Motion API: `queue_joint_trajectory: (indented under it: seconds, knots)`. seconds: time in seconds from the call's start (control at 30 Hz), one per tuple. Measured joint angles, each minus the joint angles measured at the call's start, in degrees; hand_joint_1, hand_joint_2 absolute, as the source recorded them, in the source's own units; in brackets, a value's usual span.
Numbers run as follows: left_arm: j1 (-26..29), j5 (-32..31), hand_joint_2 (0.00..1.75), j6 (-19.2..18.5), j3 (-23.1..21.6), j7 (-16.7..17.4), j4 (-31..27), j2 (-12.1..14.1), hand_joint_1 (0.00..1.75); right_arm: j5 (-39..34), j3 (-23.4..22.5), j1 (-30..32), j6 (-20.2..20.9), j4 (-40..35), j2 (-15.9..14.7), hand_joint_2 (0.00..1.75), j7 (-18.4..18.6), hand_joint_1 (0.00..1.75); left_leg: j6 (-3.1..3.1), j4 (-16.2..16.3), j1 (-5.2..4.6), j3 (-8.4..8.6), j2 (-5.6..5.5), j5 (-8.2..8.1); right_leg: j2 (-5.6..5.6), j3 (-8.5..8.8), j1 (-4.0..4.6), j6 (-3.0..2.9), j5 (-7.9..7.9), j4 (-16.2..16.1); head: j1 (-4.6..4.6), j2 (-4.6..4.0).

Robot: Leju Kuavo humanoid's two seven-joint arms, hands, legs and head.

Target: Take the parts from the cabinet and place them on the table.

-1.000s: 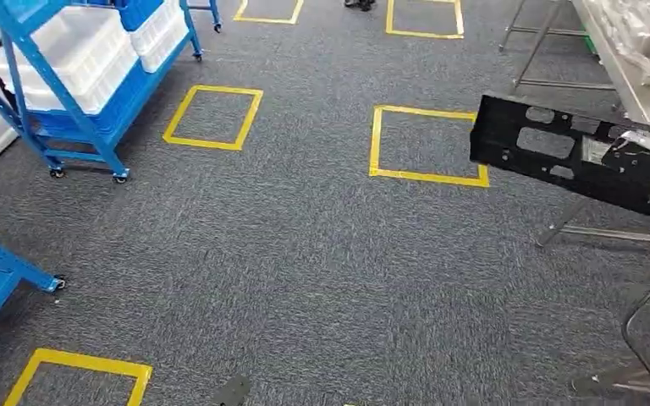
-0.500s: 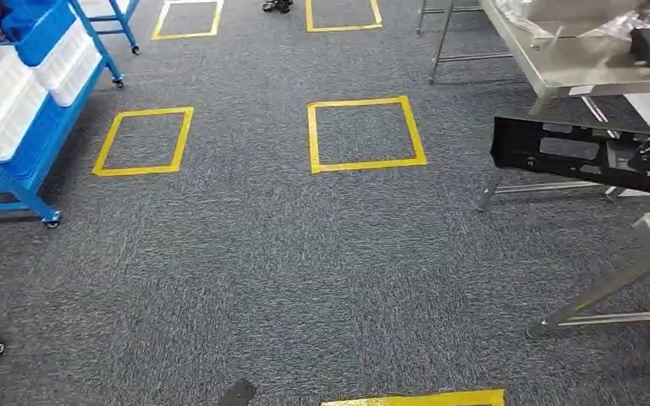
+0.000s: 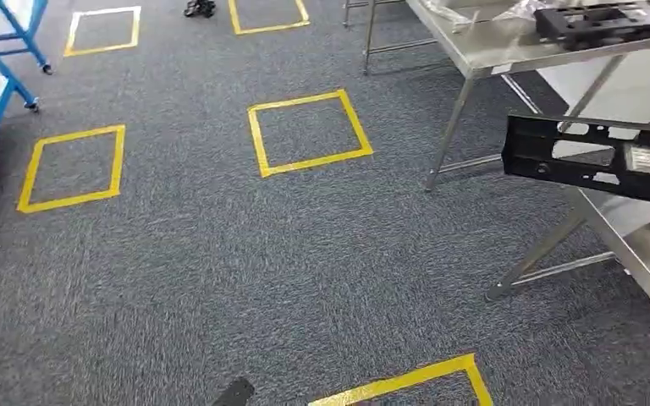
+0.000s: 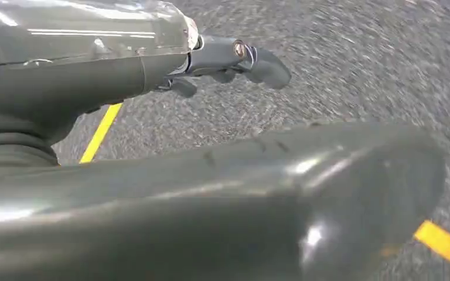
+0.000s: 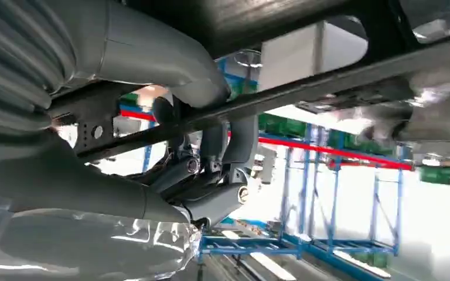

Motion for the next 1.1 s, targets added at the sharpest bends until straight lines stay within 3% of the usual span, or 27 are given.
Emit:
queue_joint_trajectory:
  seconds: [0.03,0.1,0.13,0.17,0.2,0.3,0.33,0.37,0.4,0.47,0.5,0.53,0.6,0.63,0.67,0.7,0.73,0.8,0.83,0.87,0.9,0.93,0.97,1.0,1.03,1.07,1.1]
  knots:
    - [-0.1,-0.2,0.00,-0.1,-0.1,0.0,0.0,0.0,0.00,-0.1,0.0,0.1,0.0,-0.1,-0.3,1.75,0.0,1.75,-0.11,0.1,0.11,-0.02,0.90,-0.19,-0.33,0.64,-0.24,0.29,1.18,-1.1,-0.02,0.00]
    - [-0.2,-0.2,0.00,-0.2,-0.1,0.0,0.0,0.0,0.00,-0.2,0.0,0.0,0.0,-0.4,-0.7,1.75,0.1,1.75,-0.56,0.9,0.38,0.00,2.43,-0.85,-1.73,5.45,-0.46,0.81,5.41,-9.4,0.00,0.00]
    - [-0.2,-0.2,0.00,-0.2,-0.1,-0.2,0.0,0.0,0.00,-0.3,0.0,-0.1,0.0,-0.7,-1.0,1.75,0.1,1.75,-0.92,1.5,0.42,0.03,3.20,-1.36,-3.80,8.70,-0.47,0.98,7.35,-14.7,0.00,0.00]
    - [-0.3,-0.2,0.00,-0.2,-0.1,-0.4,0.0,0.2,0.00,-0.4,0.0,-0.5,0.0,-0.8,-1.2,1.75,0.1,1.75,-1.40,1.9,0.01,-0.07,3.73,-1.86,-5.96,9.43,0.34,0.59,6.35,-16.0,0.00,0.00]
    - [-0.3,-0.1,0.00,-0.3,-0.1,-0.4,0.0,0.1,0.00,-0.7,0.0,-0.5,0.3,-1.1,-1.3,1.75,0.1,1.75,-1.71,2.3,-0.17,0.09,4.38,-2.21,-4.75,9.17,0.27,-0.18,6.74,-16.2,-0.09,0.00]
    - [-0.7,0.2,0.00,-0.7,-0.1,-0.3,0.0,0.1,0.00,-1.4,0.0,-0.7,1.0,-1.4,-2.7,1.75,0.1,1.75,-2.46,2.2,-0.22,0.57,6.35,-2.62,-2.63,8.79,0.40,-1.10,6.68,-16.0,-0.13,0.00]
    - [-0.9,0.5,0.00,-0.9,-0.1,-0.3,0.0,0.1,0.00,-1.6,0.0,-0.9,1.2,-1.8,-2.9,1.75,0.1,1.75,-2.94,2.8,0.12,0.34,4.92,-3.37,-2.11,9.02,-0.16,-1.54,6.87,-16.2,-0.15,0.00]
    - [-0.9,0.6,0.00,-1.1,-0.1,0.0,0.0,0.1,0.00,-1.7,0.0,-1.4,1.4,-2.0,-3.2,1.75,0.2,1.75,-3.05,4.9,0.37,-0.40,1.80,-4.96,-1.45,8.98,-0.17,-1.93,6.87,-16.2,-0.11,0.00]
    - [-0.9,0.8,0.00,-1.3,-0.1,0.5,0.0,0.1,0.00,-1.8,0.0,-1.8,1.5,-2.0,-3.2,1.75,0.2,1.75,-3.07,8.7,0.46,-2.00,0.35,-7.10,-0.94,8.95,-0.10,-2.30,6.92,-16.2,-0.15,0.00]
    - [-0.7,0.7,0.00,-1.5,-0.1,1.1,0.0,0.1,0.00,-1.9,0.1,-2.1,1.7,-2.2,-3.0,1.75,0.2,1.75,-3.14,18.4,0.51,-6.60,-0.89,-11.06,0.68,8.92,0.19,-2.50,6.90,-16.2,-0.15,0.00]
    - [-0.7,0.5,0.00,-1.5,-0.1,1.2,0.0,0.1,0.00,-1.9,0.2,-2.1,1.8,-2.2,-2.9,1.75,0.2,1.75,-3.05,21.1,0.51,-8.12,-1.01,-11.41,1.47,8.92,0.34,-2.55,6.93,-16.1,-0.15,0.00]
    - [-0.7,0.3,0.00,-1.5,-0.1,1.2,0.0,0.1,0.00,-2.0,0.3,-2.2,1.9,-2.2,-2.9,1.75,0.2,1.75,-2.82,21.0,0.48,-8.36,-1.05,-10.33,2.35,8.93,0.47,-2.55,6.93,-16.1,-0.15,0.00]
    - [-0.7,-0.2,0.00,-1.4,-0.1,1.2,0.0,0.1,0.00,-2.3,0.8,-2.6,1.9,-2.2,-2.9,1.75,0.1,1.75,-2.16,13.0,0.42,-5.10,-1.71,-5.12,4.06,8.92,0.52,-2.53,6.94,-15.9,-0.15,0.00]
    - [-0.7,-0.2,0.00,-1.3,-0.1,1.1,0.0,0.1,0.00,-2.3,1.0,-2.8,1.9,-2.1,-2.8,1.75,0.1,1.75,-1.76,7.7,0.37,-2.83,-3.36,-2.50,4.79,8.91,0.46,-2.49,6.97,-15.9,-0.15,0.00]
    - [-0.6,-0.2,0.00,-1.3,-0.1,0.9,0.0,0.2,0.00,-2.3,1.0,-2.9,1.7,-2.1,-2.6,1.75,0.0,1.75,-1.34,4.1,0.43,-1.51,-6.85,-1.73,5.42,8.82,0.24,-2.31,7.07,-15.9,-0.15,0.00]
    - [-0.4,-0.2,0.00,-1.2,-0.1,0.8,0.0,0.2,0.00,-2.4,1.2,-3.0,1.5,-1.8,-2.3,1.75,0.0,1.75,-1.40,3.2,0.59,-0.81,-7.25,-1.74,6.37,8.57,0.41,-1.92,7.20,-15.8,-0.15,0.00]
    - [-0.4,-0.2,0.00,-1.2,-0.1,0.8,0.0,0.2,0.00,-2.4,1.4,-3.0,1.4,-1.6,-2.1,1.75,-0.1,1.75,-1.43,3.2,0.23,-0.80,-6.39,-1.72,7.04,8.40,-0.08,-1.50,7.44,-15.9,-0.18,0.00]
    - [-0.4,-0.3,0.00,-1.2,-0.1,0.8,0.0,0.2,0.00,-2.5,1.9,-2.9,1.2,-1.2,-2.0,1.75,-0.1,1.75,-0.88,2.9,0.01,-0.67,-5.02,-1.43,8.63,8.18,-0.43,-0.51,8.02,-16.5,-0.13,0.00]
    - [-0.5,-0.3,0.00,-1.2,0.0,0.9,0.0,0.1,0.00,-2.6,1.9,-3.0,1.2,-1.0,-2.0,1.75,-0.1,1.75,-0.34,1.7,0.76,-0.32,-4.06,-0.63,8.55,8.00,-0.33,-0.29,7.95,-16.4,-0.13,0.00]
    - [-0.7,-0.3,0.00,-1.2,0.0,1.1,0.0,0.1,0.00,-2.6,2.0,-3.3,1.0,-0.9,-2.0,1.75,-0.1,1.75,-0.01,1.1,0.51,-0.18,-3.28,-0.30,4.86,7.47,0.21,-0.47,6.91,-15.4,-0.13,0.00]
    - [-0.8,-0.3,0.00,-1.2,0.0,1.2,0.0,0.1,0.00,-2.7,2.2,-3.7,0.9,-0.7,-1.8,1.75,-0.1,1.75,0.28,0.9,0.45,-0.20,-2.63,-0.10,2.00,5.98,0.17,-0.47,4.71,-12.3,-0.15,0.00]
    - [-0.7,-0.3,0.00,-1.3,0.0,1.5,0.0,0.1,0.00,-2.7,2.4,-4.0,0.9,-0.5,-1.5,1.75,-0.1,1.75,0.26,0.9,0.40,-0.29,-1.85,-0.09,0.69,4.06,0.18,-0.27,2.45,-7.9,-0.13,0.00]
    - [-0.6,-0.3,0.00,-1.3,0.0,1.7,0.0,0.1,0.00,-2.8,2.7,-4.0,0.9,-0.2,-1.2,1.75,-0.2,1.75,0.20,1.0,0.40,-0.29,-1.01,-0.16,0.11,2.11,0.08,-0.07,0.63,-3.3,-0.13,0.00]
    - [-0.6,-0.4,0.00,-1.3,0.0,1.7,0.0,0.1,0.00,-2.8,3.0,-4.0,0.9,0.1,-1.0,1.75,-0.1,1.75,0.16,1.0,0.41,-0.30,-0.25,-0.21,-0.15,0.82,-0.06,0.14,-0.10,-0.4,-0.15,0.00]
    - [-0.6,-0.4,0.00,-1.3,0.0,1.7,0.0,0.1,0.00,-2.8,3.3,-4.0,0.8,0.4,-0.9,1.75,-0.1,1.75,0.09,1.1,0.43,-0.31,0.61,-0.32,-0.35,0.66,-0.24,0.36,0.34,0.2,-0.15,0.00]
    - [-0.7,-0.4,0.00,-1.4,0.0,1.8,0.0,0.0,0.00,-2.8,3.5,-4.0,0.7,0.7,-0.8,1.75,0.0,1.75,-0.01,1.2,0.45,-0.29,1.34,-0.47,-0.61,1.86,-0.34,0.54,1.88,-1.9,-0.15,0.00]
    - [-0.7,-0.4,0.00,-1.4,0.0,1.8,0.0,0.0,0.00,-2.8,3.7,-4.0,0.5,0.9,-0.7,1.75,0.0,1.75,-0.23,1.5,0.54,-0.26,2.02,-0.72,-1.07,4.37,-0.40,0.67,4.19,-6.2,-0.15,0.00]
